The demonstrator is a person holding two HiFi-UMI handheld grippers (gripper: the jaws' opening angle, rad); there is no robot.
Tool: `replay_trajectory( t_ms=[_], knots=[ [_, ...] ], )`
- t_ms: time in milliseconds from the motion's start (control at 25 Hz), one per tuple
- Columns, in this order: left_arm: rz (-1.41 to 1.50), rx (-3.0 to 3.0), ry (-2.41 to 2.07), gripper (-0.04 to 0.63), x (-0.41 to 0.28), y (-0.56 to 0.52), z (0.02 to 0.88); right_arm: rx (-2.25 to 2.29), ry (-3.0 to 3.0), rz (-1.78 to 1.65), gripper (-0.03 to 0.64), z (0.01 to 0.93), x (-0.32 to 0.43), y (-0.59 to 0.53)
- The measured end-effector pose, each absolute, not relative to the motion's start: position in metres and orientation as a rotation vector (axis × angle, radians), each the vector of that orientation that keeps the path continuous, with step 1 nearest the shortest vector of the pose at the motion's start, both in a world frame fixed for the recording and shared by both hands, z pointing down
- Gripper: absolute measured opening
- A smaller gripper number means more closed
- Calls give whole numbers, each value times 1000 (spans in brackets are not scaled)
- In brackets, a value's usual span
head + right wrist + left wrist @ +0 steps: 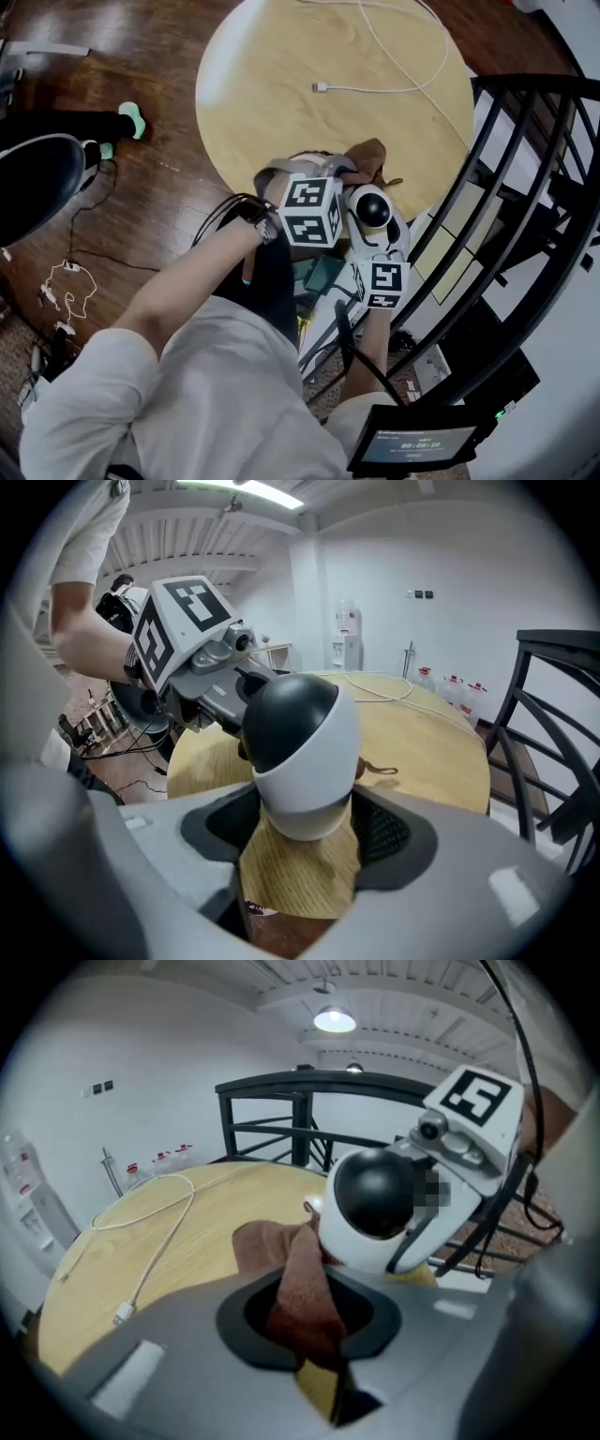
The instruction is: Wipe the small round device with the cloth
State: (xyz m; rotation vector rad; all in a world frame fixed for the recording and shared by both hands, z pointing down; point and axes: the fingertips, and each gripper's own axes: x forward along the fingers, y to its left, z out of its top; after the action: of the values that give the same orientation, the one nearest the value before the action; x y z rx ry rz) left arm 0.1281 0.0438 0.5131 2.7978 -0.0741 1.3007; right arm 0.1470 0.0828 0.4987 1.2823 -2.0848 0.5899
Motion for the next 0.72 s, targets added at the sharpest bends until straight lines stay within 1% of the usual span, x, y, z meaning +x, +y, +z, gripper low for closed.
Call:
replay_trajectory(
  t_ms=[240,360,520,720],
  knots=[
    [1438,2851,-63,61,125,44,523,1154,-2106,570,307,494,145,82],
    [1469,2871,-98,63,123,39,526,1074,-2131,487,307,492,147,84],
    [1262,2811,-187,63,117,25,515,938,-2162,378,307,496,147,82],
    [962,2639,-355,63,87,-2,487,803,-2218,329,333,498,140,76]
  ],
)
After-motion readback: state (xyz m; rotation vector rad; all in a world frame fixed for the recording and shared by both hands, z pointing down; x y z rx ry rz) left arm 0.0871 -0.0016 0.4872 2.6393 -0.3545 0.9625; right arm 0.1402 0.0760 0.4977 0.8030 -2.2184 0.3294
